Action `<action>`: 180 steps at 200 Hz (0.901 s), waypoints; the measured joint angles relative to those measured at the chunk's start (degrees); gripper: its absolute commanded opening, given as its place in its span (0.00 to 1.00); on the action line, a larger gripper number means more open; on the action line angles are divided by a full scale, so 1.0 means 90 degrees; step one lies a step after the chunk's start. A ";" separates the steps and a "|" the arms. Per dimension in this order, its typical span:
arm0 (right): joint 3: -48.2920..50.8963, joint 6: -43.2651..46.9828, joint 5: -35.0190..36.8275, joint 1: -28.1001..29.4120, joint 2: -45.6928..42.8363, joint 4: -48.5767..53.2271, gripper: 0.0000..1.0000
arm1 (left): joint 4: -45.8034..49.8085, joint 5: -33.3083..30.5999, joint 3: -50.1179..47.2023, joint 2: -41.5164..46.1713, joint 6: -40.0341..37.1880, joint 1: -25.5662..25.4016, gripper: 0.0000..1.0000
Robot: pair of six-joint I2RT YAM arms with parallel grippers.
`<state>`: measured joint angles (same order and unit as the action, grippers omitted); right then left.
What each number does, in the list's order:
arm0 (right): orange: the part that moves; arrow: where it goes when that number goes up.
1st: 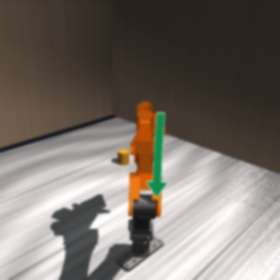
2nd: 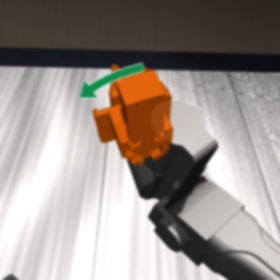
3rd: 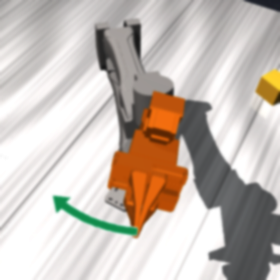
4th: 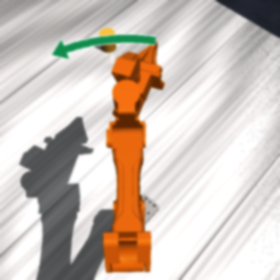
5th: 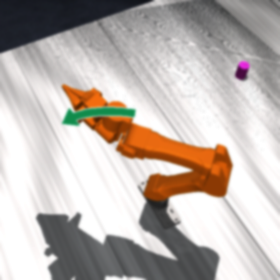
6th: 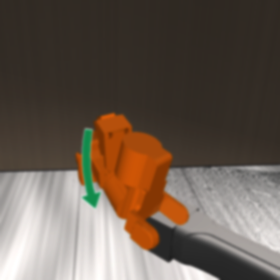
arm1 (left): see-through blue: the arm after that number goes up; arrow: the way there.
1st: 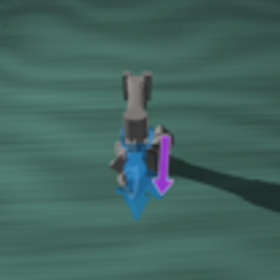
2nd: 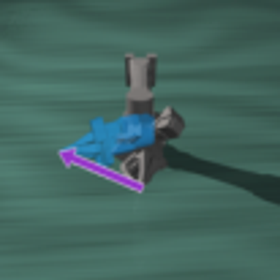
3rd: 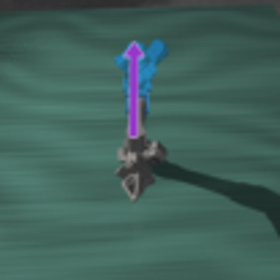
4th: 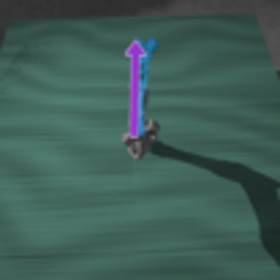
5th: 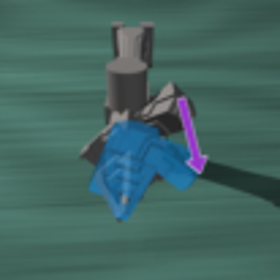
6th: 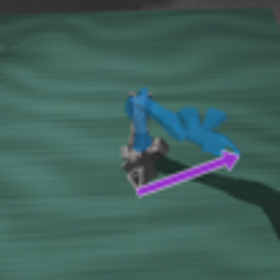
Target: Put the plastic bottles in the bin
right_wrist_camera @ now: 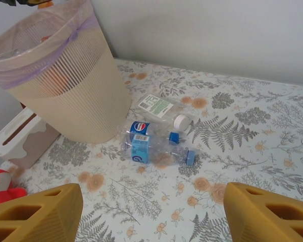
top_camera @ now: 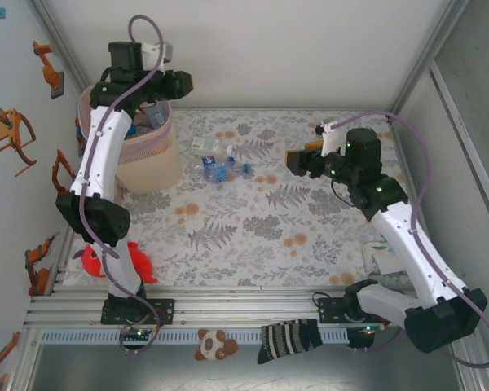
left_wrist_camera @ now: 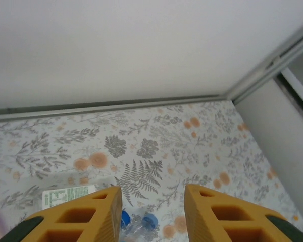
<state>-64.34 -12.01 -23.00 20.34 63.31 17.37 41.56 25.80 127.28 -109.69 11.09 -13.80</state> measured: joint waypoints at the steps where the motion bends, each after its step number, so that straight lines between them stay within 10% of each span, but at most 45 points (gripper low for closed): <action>1: 0.0000 0.0000 0.0000 0.0000 -0.0007 0.0000 0.73 | 0.0015 -0.0012 0.0010 -0.0002 -0.0051 -0.0032 0.40; 100: 0.0000 0.0000 0.0070 0.0000 -0.0117 0.0066 0.73 | 0.1819 -0.1389 0.1591 -0.1231 -0.3109 -0.1659 0.60; 180: 0.0000 0.0000 0.0131 0.0000 -0.0131 0.0168 0.73 | 0.2669 -0.2404 0.1596 -0.2657 -0.3810 -0.1999 0.58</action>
<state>-64.34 -12.01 -21.82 20.34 62.13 18.87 65.58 4.16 141.64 -133.60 -23.20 -31.79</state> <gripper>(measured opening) 0.726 0.585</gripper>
